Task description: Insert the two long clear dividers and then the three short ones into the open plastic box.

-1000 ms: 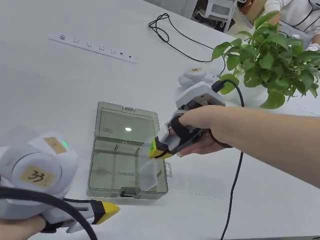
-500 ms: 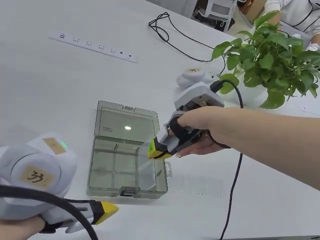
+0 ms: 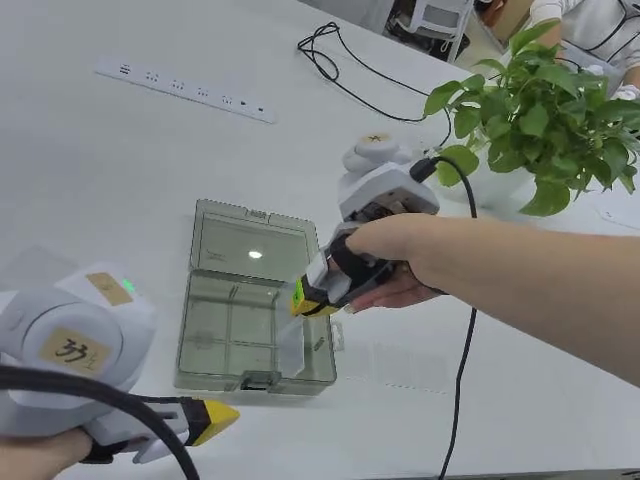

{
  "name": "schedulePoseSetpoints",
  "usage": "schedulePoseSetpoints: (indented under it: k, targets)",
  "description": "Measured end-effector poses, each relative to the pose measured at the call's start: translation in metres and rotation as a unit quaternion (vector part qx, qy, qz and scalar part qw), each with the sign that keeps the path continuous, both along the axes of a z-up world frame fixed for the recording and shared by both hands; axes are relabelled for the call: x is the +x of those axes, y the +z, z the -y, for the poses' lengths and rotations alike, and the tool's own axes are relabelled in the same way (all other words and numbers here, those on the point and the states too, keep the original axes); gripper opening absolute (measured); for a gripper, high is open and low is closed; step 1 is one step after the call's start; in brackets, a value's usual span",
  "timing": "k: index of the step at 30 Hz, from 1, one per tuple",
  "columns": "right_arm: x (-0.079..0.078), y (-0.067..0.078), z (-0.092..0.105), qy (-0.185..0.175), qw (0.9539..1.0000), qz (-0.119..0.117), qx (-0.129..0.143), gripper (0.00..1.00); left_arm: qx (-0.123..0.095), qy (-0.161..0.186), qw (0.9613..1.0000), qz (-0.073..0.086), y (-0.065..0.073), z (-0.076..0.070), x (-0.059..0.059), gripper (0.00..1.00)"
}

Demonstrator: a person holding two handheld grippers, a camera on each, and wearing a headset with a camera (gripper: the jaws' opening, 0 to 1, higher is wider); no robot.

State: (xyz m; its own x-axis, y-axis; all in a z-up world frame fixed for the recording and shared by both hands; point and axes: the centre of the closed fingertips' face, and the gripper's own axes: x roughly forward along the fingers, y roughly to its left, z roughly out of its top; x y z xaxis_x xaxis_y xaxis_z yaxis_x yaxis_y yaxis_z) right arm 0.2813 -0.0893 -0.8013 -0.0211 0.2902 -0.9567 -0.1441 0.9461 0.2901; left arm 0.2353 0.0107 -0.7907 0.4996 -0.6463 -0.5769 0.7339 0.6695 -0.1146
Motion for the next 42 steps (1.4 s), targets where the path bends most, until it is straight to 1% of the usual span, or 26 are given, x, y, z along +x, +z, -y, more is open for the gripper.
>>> schedulePoseSetpoints:
  k: [3,10,18,21,28,30,34,36,38,41,42]
  targets:
    - [-0.003,-0.001,-0.004,0.009,1.0000,0.002,-0.004,0.03,0.000,0.002,1.0000,-0.001,0.000,-0.001,0.000,0.92]
    - [-0.008,-0.003,-0.006,0.012,0.9999,0.001,-0.007,0.03,0.000,0.005,1.0000,-0.003,-0.002,-0.003,0.000,0.92]
    - [-0.011,-0.009,-0.009,0.023,0.9996,0.005,-0.016,0.03,0.000,0.007,1.0000,-0.006,-0.002,-0.004,0.001,0.92]
    - [-0.010,-0.008,-0.008,0.027,0.9995,0.004,-0.017,0.03,0.000,0.008,0.9999,-0.006,-0.003,-0.005,0.001,0.92]
    - [-0.009,-0.008,-0.008,0.032,0.9994,0.007,-0.013,0.04,0.001,0.007,1.0000,-0.005,-0.003,-0.004,0.001,0.92]
    - [-0.009,-0.008,-0.008,0.038,0.9991,0.010,-0.013,0.04,0.002,0.008,1.0000,-0.005,-0.003,-0.005,0.001,0.92]
    - [-0.009,-0.007,-0.010,0.048,0.9987,0.014,-0.004,0.05,0.003,0.010,0.9999,-0.004,-0.002,-0.006,0.002,0.92]
    - [-0.006,-0.004,-0.011,0.047,0.9986,0.024,0.003,0.08,0.004,0.011,0.9999,-0.003,-0.002,-0.007,0.002,0.92]
    - [-0.008,-0.004,-0.013,0.041,0.9990,0.015,0.012,0.16,0.004,0.011,0.9999,-0.003,-0.001,-0.007,0.002,0.92]
    - [-0.004,-0.003,-0.013,0.044,0.9983,0.032,0.020,0.23,0.004,0.011,0.9999,-0.003,-0.001,-0.008,0.002,0.92]
    - [-0.003,-0.003,-0.013,0.039,0.9985,0.034,0.021,0.27,0.004,0.011,0.9999,-0.003,-0.001,-0.007,0.001,0.92]
